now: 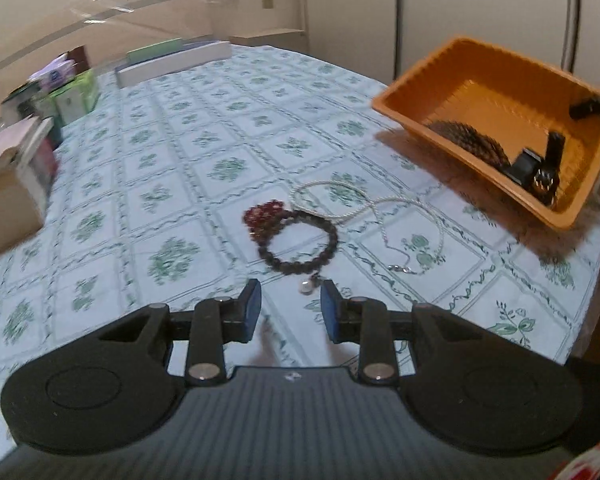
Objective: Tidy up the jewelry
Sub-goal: 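Grasp a dark bead bracelet from the pile with the left tool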
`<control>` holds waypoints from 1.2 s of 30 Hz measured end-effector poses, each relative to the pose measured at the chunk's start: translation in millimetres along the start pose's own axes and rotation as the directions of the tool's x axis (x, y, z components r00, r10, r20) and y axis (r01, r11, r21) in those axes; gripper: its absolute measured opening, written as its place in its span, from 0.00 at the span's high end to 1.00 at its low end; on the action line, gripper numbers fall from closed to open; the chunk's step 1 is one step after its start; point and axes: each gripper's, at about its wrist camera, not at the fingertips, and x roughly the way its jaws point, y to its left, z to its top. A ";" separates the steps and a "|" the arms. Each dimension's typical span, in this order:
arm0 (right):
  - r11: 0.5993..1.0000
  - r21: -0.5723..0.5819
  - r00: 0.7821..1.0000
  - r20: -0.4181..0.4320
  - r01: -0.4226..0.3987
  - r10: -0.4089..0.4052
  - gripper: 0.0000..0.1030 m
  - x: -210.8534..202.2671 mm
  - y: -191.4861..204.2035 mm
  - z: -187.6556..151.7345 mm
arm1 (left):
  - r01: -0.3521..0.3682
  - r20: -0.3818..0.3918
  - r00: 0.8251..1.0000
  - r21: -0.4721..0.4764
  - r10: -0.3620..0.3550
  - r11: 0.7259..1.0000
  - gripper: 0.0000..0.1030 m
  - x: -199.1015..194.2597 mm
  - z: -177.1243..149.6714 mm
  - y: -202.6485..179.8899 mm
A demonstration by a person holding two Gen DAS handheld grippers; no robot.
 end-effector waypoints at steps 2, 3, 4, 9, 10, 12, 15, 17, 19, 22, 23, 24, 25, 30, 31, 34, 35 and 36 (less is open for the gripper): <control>1.000 -0.002 1.000 -0.002 0.002 -0.002 0.94 -0.4 0.3 -0.1 | 0.010 -0.004 1.000 0.019 -0.010 1.000 0.72 8.1 1.2 -4.6; 1.000 -0.002 1.000 -0.004 0.002 -0.002 0.94 -0.2 0.2 -0.2 | 0.011 -0.007 1.000 0.023 -0.011 1.000 0.72 11.8 1.7 -5.9; 1.000 -0.001 1.000 -0.005 0.003 -0.003 0.94 0.0 0.0 -0.4 | 0.013 -0.007 1.000 0.024 -0.013 1.000 0.72 15.0 2.6 -6.3; 1.000 0.001 1.000 -0.012 0.007 -0.007 0.94 2.9 -0.3 -0.5 | 0.029 -0.016 0.999 0.024 -0.029 0.999 0.76 26.7 6.0 -7.3; 1.000 0.001 1.000 -0.013 0.006 -0.006 0.94 3.3 -0.1 -0.8 | 0.032 -0.019 0.999 0.025 -0.031 0.999 0.76 28.9 6.3 -7.4; 1.000 -0.001 1.000 -0.015 0.006 -0.006 0.94 3.5 0.7 -1.1 | 0.035 -0.026 0.999 0.027 -0.034 0.999 0.78 33.1 6.2 -8.0; 1.000 0.000 1.000 -0.015 0.007 -0.007 0.94 3.5 1.3 -1.4 | 0.035 -0.027 0.999 0.029 -0.034 0.999 0.83 35.8 5.8 -8.6; 1.000 -0.003 1.000 -0.014 0.005 -0.005 0.94 3.2 1.9 -1.4 | 0.032 -0.027 0.999 0.032 -0.031 0.999 0.86 35.8 5.4 -9.5; 1.000 -0.001 1.000 -0.014 0.005 -0.005 0.94 3.6 2.0 -1.2 | 0.023 -0.023 0.999 0.031 -0.022 0.999 0.91 34.2 5.6 -9.6; 1.000 0.000 1.000 -0.013 0.005 -0.005 0.94 3.9 1.7 -1.0 | 0.023 -0.028 0.999 0.031 -0.022 0.999 0.93 31.3 6.1 -10.4; 1.000 0.000 1.000 -0.013 0.004 -0.004 0.94 3.9 1.8 -0.9 | 0.026 -0.030 0.999 0.034 -0.025 0.999 0.93 30.5 6.0 -11.0; 1.000 0.000 1.000 -0.014 0.004 -0.004 0.94 4.0 1.8 -0.9 | 0.027 -0.029 0.999 0.037 -0.026 0.999 0.93 29.5 6.0 -12.0; 1.000 0.001 1.000 -0.014 0.004 -0.004 0.94 3.9 1.7 -0.9 | 0.027 -0.028 0.999 0.039 -0.026 0.999 0.93 28.3 6.2 -13.0; 1.000 0.008 1.000 -0.009 0.002 -0.002 0.94 2.8 0.9 -0.7 | 0.041 -0.015 0.999 0.040 -0.041 0.998 0.93 22.2 10.2 -18.1; 1.000 0.009 1.000 -0.007 0.000 0.000 0.94 2.4 0.3 -0.6 | 0.043 -0.011 0.999 0.042 -0.043 0.998 0.93 21.0 11.5 -19.6; 1.000 0.014 1.000 -0.005 -0.004 0.004 0.94 0.8 -0.8 -0.6 | 0.052 0.005 0.999 0.045 -0.053 0.998 0.93 17.3 16.8 -23.9; 1.000 0.015 1.000 -0.004 -0.005 0.005 0.94 0.4 -1.0 -0.7 | 0.057 0.011 0.998 0.044 -0.057 0.997 0.93 16.2 18.5 -25.2; 1.000 0.020 1.000 -0.004 -0.007 0.007 0.94 0.0 -1.6 -0.9 | 0.061 0.015 0.998 0.044 -0.062 0.997 0.93 15.4 20.3 -26.6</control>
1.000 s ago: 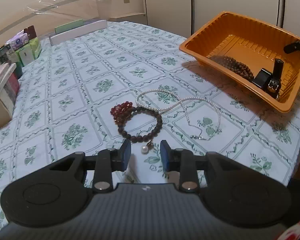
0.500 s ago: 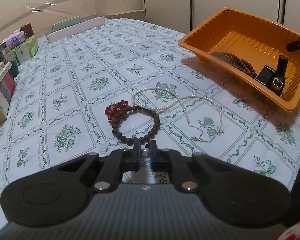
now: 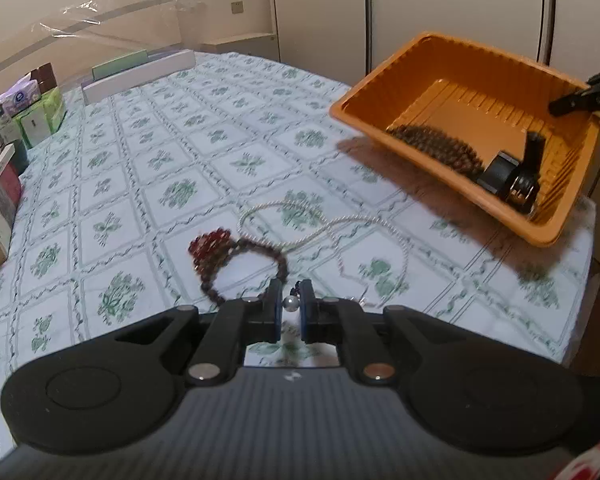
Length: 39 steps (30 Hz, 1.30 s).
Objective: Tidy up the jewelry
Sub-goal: 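Grasp a dark bead bracelet from the pile with the left tool, then carry the dark bead bracelet with the left tool into the tray and open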
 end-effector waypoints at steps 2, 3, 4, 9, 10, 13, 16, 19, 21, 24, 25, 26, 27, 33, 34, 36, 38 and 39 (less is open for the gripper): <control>1.000 0.017 1.000 -0.002 -0.008 0.008 0.94 -0.7 -2.2 -0.1 | 0.009 0.009 1.000 0.003 -0.009 1.000 0.93 -1.0 4.6 -3.8; 1.000 0.023 1.000 -0.003 -0.012 0.012 0.94 -1.2 -3.6 0.2 | 0.015 0.014 1.000 0.003 -0.015 1.000 0.93 -1.4 7.2 -5.6; 1.000 0.026 1.000 -0.002 -0.015 0.015 0.94 -1.6 -3.8 0.2 | 0.020 0.020 1.000 0.004 -0.020 1.000 0.93 -1.7 10.1 -7.4; 0.999 0.030 1.000 0.002 -0.018 0.018 0.94 -3.1 -3.6 0.4 | 0.051 0.052 0.997 0.021 -0.052 0.998 0.93 0.2 29.7 -20.1; 0.999 0.030 1.000 0.003 -0.019 0.019 0.94 -3.3 -3.6 0.3 | 0.057 0.059 0.997 0.025 -0.058 0.998 0.93 1.1 33.7 -22.5; 0.999 0.030 1.000 0.003 -0.020 0.020 0.94 -3.9 -3.8 0.4 | 0.078 0.080 0.993 0.036 -0.081 0.996 0.93 4.8 48.5 -31.7; 0.999 0.029 1.000 0.004 -0.021 0.021 0.94 -4.4 -4.5 0.5 | 0.104 0.099 0.989 0.055 -0.109 0.993 0.93 9.9 64.9 -43.1; 0.999 0.031 1.000 0.005 -0.023 0.023 0.94 -5.0 -4.9 0.6 | 0.138 0.113 0.983 0.076 -0.146 0.988 0.93 15.7 81.3 -57.0; 0.999 0.031 1.000 0.006 -0.024 0.024 0.94 -5.1 -5.0 0.6 | 0.157 0.119 0.979 0.090 -0.167 0.983 0.93 20.0 90.7 -66.7; 0.999 0.033 1.000 0.007 -0.027 0.027 0.94 -5.0 -5.7 0.2 | 0.179 0.128 0.973 0.108 -0.192 0.978 0.93 27.5 102.6 -81.5; 0.999 0.034 1.000 0.006 -0.028 0.028 0.94 -4.9 -6.3 -0.1 | 0.187 0.129 0.971 0.110 -0.201 0.976 0.93 29.6 104.9 -84.9; 0.999 0.035 1.000 0.006 -0.029 0.028 0.94 -4.6 -6.8 -0.2 | 0.195 0.128 0.970 0.112 -0.209 0.974 0.93 32.0 107.0 -88.7; 0.999 0.037 1.000 0.005 -0.030 0.030 0.94 -4.4 -7.7 -0.5 | 0.202 0.126 0.968 0.118 -0.217 0.972 0.93 34.9 109.1 -93.0; 0.999 0.041 0.999 0.006 -0.034 0.034 0.94 -4.8 -9.5 -1.3 | 0.232 0.108 0.963 0.140 -0.248 0.963 0.93 47.5 114.8 -110.1; 0.999 0.041 0.999 0.006 -0.034 0.034 0.94 -4.8 -9.5 -1.5 | 0.235 0.106 0.962 0.141 -0.251 0.962 0.93 48.6 115.2 -112.4; 0.999 0.042 0.999 0.006 -0.035 0.034 0.94 -4.8 -9.6 -1.6 | 0.239 0.096 0.962 0.146 -0.255 0.960 0.91 51.4 115.4 -116.7; 0.998 0.046 0.999 0.006 -0.035 0.035 0.94 -5.2 -10.1 -2.3 | 0.237 0.093 0.963 0.155 -0.253 0.959 0.82 50.7 113.1 -118.8; 0.998 0.047 0.999 0.006 -0.035 0.035 0.94 -5.6 -10.4 -2.6 | 0.233 0.097 0.963 0.158 -0.250 0.959 0.78 50.0 111.2 -118.1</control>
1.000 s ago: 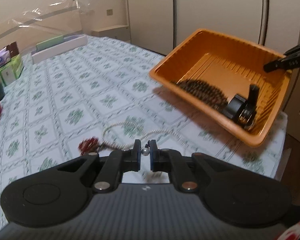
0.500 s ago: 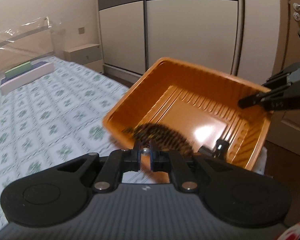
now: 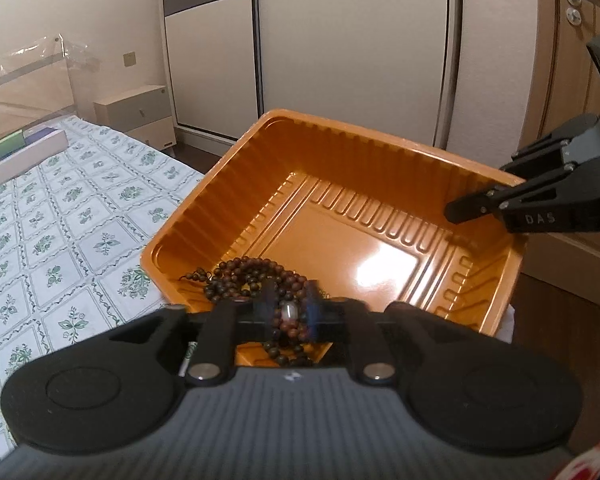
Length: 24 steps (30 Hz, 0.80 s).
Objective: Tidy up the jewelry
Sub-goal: 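Carry the dark bead bracelet with the left tool into the tray and open, then grasp another dark bead bracelet with the left tool and lift it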
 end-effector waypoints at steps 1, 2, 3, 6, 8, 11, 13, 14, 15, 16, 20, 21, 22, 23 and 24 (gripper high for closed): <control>1.000 0.001 1.000 0.000 0.000 0.000 0.94 -0.3 0.1 -0.4 | -0.003 0.002 1.000 -0.002 0.003 1.000 0.78 -2.3 -2.4 2.3; 1.000 0.001 1.000 0.000 0.000 0.000 0.94 -0.4 -0.1 -0.5 | -0.011 0.000 1.000 -0.009 0.011 1.000 0.78 -4.3 -4.6 5.8; 1.000 0.001 1.000 0.000 0.000 0.000 0.94 -0.3 -0.3 -0.5 | -0.025 -0.001 1.000 -0.022 0.025 0.999 0.78 -7.2 -7.6 10.7; 1.000 0.005 1.000 0.000 -0.001 0.001 0.94 -0.2 -0.9 -0.4 | -0.065 -0.004 0.998 -0.064 0.065 0.996 0.77 -19.9 -18.4 29.2; 1.000 0.010 1.000 -0.001 -0.002 0.002 0.94 0.1 -1.3 -0.3 | -0.104 -0.014 0.995 -0.080 0.103 0.991 0.77 -29.7 -27.0 42.1; 1.000 0.012 1.000 -0.002 -0.003 0.003 0.94 0.3 -2.0 -0.7 | -0.171 -0.030 0.985 -0.102 0.169 0.980 0.77 -48.3 -43.8 63.6; 1.000 0.013 1.000 -0.001 -0.002 0.002 0.94 0.6 -2.1 -0.8 | -0.217 -0.045 0.976 -0.128 0.213 0.968 0.77 -62.1 -57.0 78.6; 1.000 0.013 1.000 -0.002 -0.002 0.002 0.94 0.8 -2.3 -0.8 | -0.236 -0.054 0.972 -0.143 0.230 0.961 0.77 -67.9 -63.3 85.8; 1.000 0.013 1.000 -0.003 0.000 0.000 0.94 1.3 -2.7 -0.9 | -0.253 -0.064 0.967 -0.157 0.246 0.955 0.76 -73.0 -69.0 92.6; 1.000 0.013 1.000 -0.004 0.001 -0.001 0.94 1.8 -3.2 -1.0 | -0.272 -0.072 0.962 -0.170 0.264 0.947 0.76 -78.8 -75.5 99.5; 1.000 0.012 1.000 -0.010 0.001 -0.001 0.94 3.4 -4.6 -1.7 | -0.330 -0.111 0.943 -0.198 0.313 0.923 0.75 -94.9 -98.0 117.1; 1.000 0.012 1.000 -0.012 0.001 -0.001 0.94 3.8 -5.0 -2.0 | -0.342 -0.116 0.939 -0.205 0.324 0.917 0.74 -98.8 -102.4 119.0; 1.000 0.013 1.000 -0.013 0.001 0.000 0.94 3.9 -5.4 -2.2 | -0.348 -0.123 0.936 -0.214 0.329 0.913 0.74 -101.8 -107.1 121.0; 1.000 0.014 1.000 -0.015 -0.001 0.001 0.94 4.2 -5.9 -2.1 | -0.352 -0.128 0.935 -0.221 0.330 0.910 0.72 -103.2 -111.0 122.9; 1.000 0.014 1.000 -0.017 -0.001 0.001 0.94 4.9 -6.3 -2.0 | -0.356 -0.133 0.933 -0.226 0.334 0.907 0.72 -104.6 -114.9 124.2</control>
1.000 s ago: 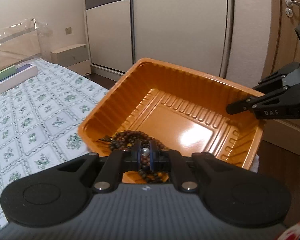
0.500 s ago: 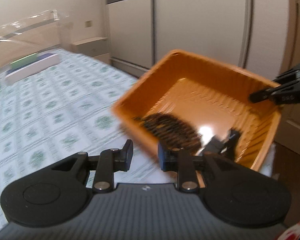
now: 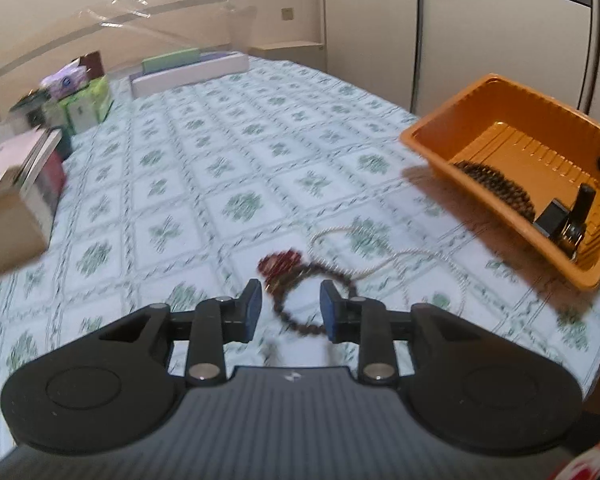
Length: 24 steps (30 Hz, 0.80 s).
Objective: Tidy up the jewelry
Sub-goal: 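Grasp another dark bead bracelet with the left tool and lift it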
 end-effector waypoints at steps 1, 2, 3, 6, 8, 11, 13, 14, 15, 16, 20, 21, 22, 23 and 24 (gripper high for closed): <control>1.000 -0.001 1.000 -0.001 0.000 0.000 0.94 0.3 -0.3 0.3 | -0.001 -0.004 1.000 -0.003 0.001 1.000 0.71 0.5 -2.8 1.6; 1.000 -0.001 1.000 -0.002 0.000 0.000 0.94 0.5 -0.5 0.6 | 0.000 -0.009 1.000 -0.001 0.000 1.000 0.71 0.8 -5.7 0.9; 1.000 -0.002 1.000 -0.002 0.000 0.000 0.94 1.0 -0.3 1.4 | -0.001 -0.013 1.000 0.001 0.001 1.000 0.71 2.3 -7.8 0.9; 1.000 -0.007 1.000 -0.003 0.003 -0.003 0.94 1.0 0.5 2.2 | -0.001 -0.017 1.000 -0.006 0.001 1.000 0.71 7.7 -12.0 0.0; 1.000 -0.010 1.000 -0.005 0.005 -0.005 0.94 1.2 1.1 2.1 | -0.001 -0.018 1.000 -0.027 0.000 1.000 0.71 13.1 -11.4 -0.3; 1.000 -0.010 1.000 -0.009 0.008 -0.008 0.94 2.5 1.0 2.0 | -0.005 -0.019 1.000 -0.050 0.004 0.999 0.71 23.6 -7.0 -0.5; 1.000 -0.011 1.000 -0.010 0.009 -0.009 0.94 3.2 1.0 2.0 | -0.007 -0.030 1.000 -0.058 0.006 0.998 0.71 31.8 -4.4 -0.1; 1.000 -0.011 1.000 -0.010 0.009 -0.009 0.94 3.3 1.1 2.2 | -0.010 -0.038 0.999 -0.059 0.008 0.998 0.72 36.6 -3.4 -0.1; 1.000 -0.012 1.000 -0.010 0.009 -0.009 0.94 3.3 1.2 2.2 | -0.015 -0.047 0.999 -0.058 0.013 0.998 0.72 41.1 -3.3 -0.1; 1.000 -0.011 1.000 -0.010 0.009 -0.009 0.94 3.3 1.1 2.2 | -0.019 -0.057 0.998 -0.056 0.016 0.998 0.72 44.5 -3.6 0.2; 1.000 -0.012 1.000 -0.010 0.009 -0.009 0.94 3.3 1.5 2.2 | -0.030 -0.078 0.997 -0.035 0.027 0.999 0.90 47.5 -8.2 1.1; 1.000 -0.012 1.000 -0.010 0.009 -0.009 0.94 3.5 1.3 2.4 | -0.029 -0.081 0.996 -0.040 0.026 0.999 0.94 45.5 -9.0 2.8; 1.000 -0.012 1.000 -0.010 0.009 -0.009 0.94 3.5 1.4 2.4 | -0.034 -0.083 0.996 -0.042 0.031 0.999 0.94 43.2 -9.7 4.9; 1.000 -0.012 1.000 -0.010 0.009 -0.009 0.94 3.5 1.4 2.4 | -0.048 -0.083 0.996 -0.041 0.044 0.998 0.94 39.9 -10.6 6.8; 1.000 -0.011 1.000 -0.010 0.009 -0.009 0.94 3.5 1.4 2.4 | -0.058 -0.081 0.995 -0.040 0.054 0.998 0.94 36.1 -11.6 9.4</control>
